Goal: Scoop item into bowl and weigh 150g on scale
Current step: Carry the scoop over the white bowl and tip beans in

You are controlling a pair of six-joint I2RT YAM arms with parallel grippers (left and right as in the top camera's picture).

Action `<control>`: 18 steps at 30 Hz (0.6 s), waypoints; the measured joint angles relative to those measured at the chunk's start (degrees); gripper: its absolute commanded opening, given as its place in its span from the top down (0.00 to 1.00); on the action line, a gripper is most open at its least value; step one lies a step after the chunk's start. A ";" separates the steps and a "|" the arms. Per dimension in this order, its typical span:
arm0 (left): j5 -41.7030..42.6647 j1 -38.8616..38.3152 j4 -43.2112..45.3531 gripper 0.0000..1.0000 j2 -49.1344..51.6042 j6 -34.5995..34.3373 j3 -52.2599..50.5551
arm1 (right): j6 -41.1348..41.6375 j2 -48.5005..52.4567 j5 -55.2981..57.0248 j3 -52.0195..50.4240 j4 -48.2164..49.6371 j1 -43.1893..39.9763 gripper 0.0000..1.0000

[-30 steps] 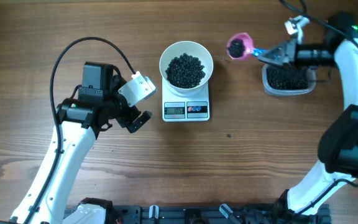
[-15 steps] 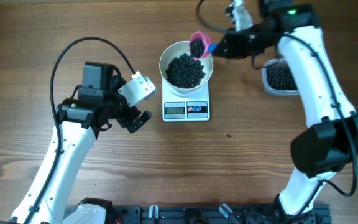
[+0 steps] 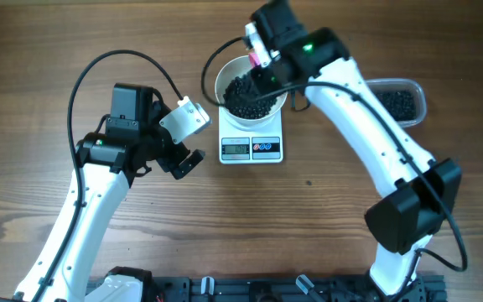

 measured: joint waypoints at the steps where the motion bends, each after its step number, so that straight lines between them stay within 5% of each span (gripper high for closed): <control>1: 0.00 0.00 0.00 0.00 0.00 0.00 0.00 | -0.39 0.00 1.31 0.00 0.02 0.61 0.96; 12: -0.02 0.00 0.00 0.00 0.00 -0.02 0.00 | -2.08 0.00 7.41 0.00 0.17 1.70 0.96; 18: 0.00 0.00 -0.02 0.00 0.00 -0.02 0.00 | -2.05 0.00 -1.16 0.00 0.74 -0.28 0.96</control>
